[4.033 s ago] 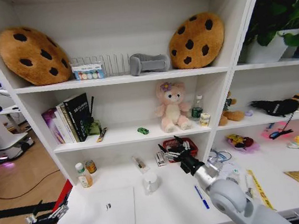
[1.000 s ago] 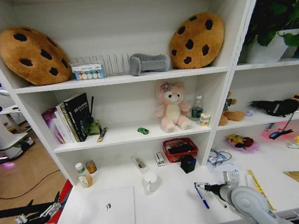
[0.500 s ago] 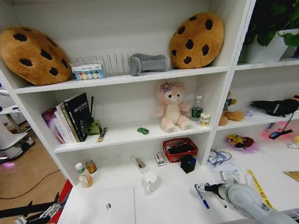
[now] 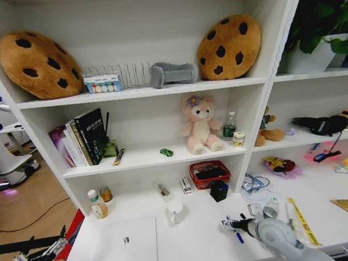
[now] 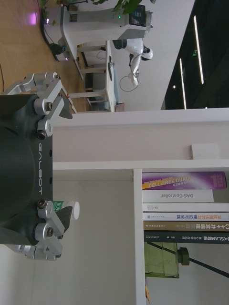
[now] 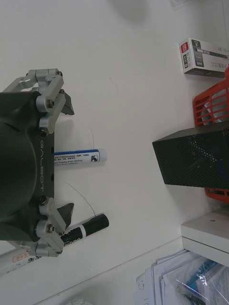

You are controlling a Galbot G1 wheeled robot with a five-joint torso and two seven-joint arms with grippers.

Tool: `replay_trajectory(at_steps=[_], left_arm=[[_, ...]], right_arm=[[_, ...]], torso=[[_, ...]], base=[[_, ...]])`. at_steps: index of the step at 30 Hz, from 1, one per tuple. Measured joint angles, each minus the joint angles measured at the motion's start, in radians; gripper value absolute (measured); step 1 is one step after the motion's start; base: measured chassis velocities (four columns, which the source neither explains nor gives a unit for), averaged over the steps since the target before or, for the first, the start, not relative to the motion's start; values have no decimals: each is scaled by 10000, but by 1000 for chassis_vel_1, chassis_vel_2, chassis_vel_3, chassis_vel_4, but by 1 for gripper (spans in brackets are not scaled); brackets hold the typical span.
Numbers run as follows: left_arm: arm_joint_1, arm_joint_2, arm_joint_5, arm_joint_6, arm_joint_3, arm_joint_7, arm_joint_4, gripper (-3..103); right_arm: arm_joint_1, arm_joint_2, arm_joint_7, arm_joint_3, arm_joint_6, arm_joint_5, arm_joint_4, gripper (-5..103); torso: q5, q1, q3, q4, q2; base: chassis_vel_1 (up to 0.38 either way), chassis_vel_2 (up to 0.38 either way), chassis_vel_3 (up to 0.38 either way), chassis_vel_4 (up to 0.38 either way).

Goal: Organize the objects on the table.

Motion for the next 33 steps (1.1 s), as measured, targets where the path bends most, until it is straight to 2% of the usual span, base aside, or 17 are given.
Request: replay_trajectory(at_steps=[9, 11, 13, 14, 16, 19, 22, 24, 25, 26, 28, 30, 31, 33], left_arm=[[35, -64, -5, -20, -57, 0, 7, 100], [32, -65, -22, -24, -80, -1, 9, 100], [8, -64, -46, -24, -97, -11, 12, 100], [8, -64, -46, -24, -97, -11, 12, 100], [-36, -66, -49, -24, -84, -23, 17, 100], [-43, -69, -49, -23, -69, -24, 17, 100], [-50, -74, -46, -21, -28, -29, 30, 100], [-52, -71, -46, -21, -20, -29, 32, 100], [-58, -64, -45, -21, -13, -29, 33, 100], [-66, -53, -45, -21, -8, -31, 33, 100], [-71, -40, -47, -21, -6, -32, 33, 100], [-74, -5, -64, -20, -6, -33, 33, 100], [-74, -5, -64, -20, -6, -33, 33, 100], [-74, 15, -84, -19, -7, -35, 33, 100]], right_arm=[[473, -35, -61, -437, 19, -120, -315, 100], [484, -72, -60, -462, 19, -117, -306, 103], [454, -151, -78, -468, 19, -158, -254, 96], [454, -151, -78, -468, 19, -158, -254, 96], [324, -247, -222, -465, 20, -393, -186, 85], [285, -268, -249, -464, 21, -449, -158, 80], [88, -304, -315, -446, 24, -677, -42, 62], [63, -306, -318, -441, 25, -695, -29, 62], [26, -310, -326, -433, 25, -719, -10, 51], [11, -310, -329, -423, 25, -724, -3, 46], [1, -310, -330, -416, 26, -724, 4, 46], [-25, -310, -335, -402, 25, -723, 37, 35], [-25, -310, -335, -402, 25, -723, 37, 35], [-66, -309, -342, -372, 20, -720, 80, 24]], torso=[[-1, -1, -1, 2, 1], [0, -1, -1, 3, 0], [-1, -1, -1, 1, 1], [-1, -1, -1, 1, 1], [-3, -1, -1, 0, 1], [-4, -1, -1, 0, 1], [-5, -1, -1, 1, 2], [-5, -1, -1, 1, 2], [-4, -2, -1, 1, 2], [-3, -1, -1, 0, 2], [-3, -2, 0, 1, 2], [1, -2, 1, 1, 2], [1, -2, 1, 1, 2], [3, 0, 2, 4, 1]], base=[[0, 0, 0, 0], [0, 0, 0, 0], [0, 0, 0, 0], [0, 0, 0, 0], [0, 0, 0, 0], [0, 0, 0, 0], [0, 0, 0, 0], [0, 0, 0, 0], [0, 0, 0, 0], [0, 0, 0, 0], [0, 0, 0, 0], [0, 0, 0, 0], [0, 0, 0, 0], [0, 0, 0, 0]])
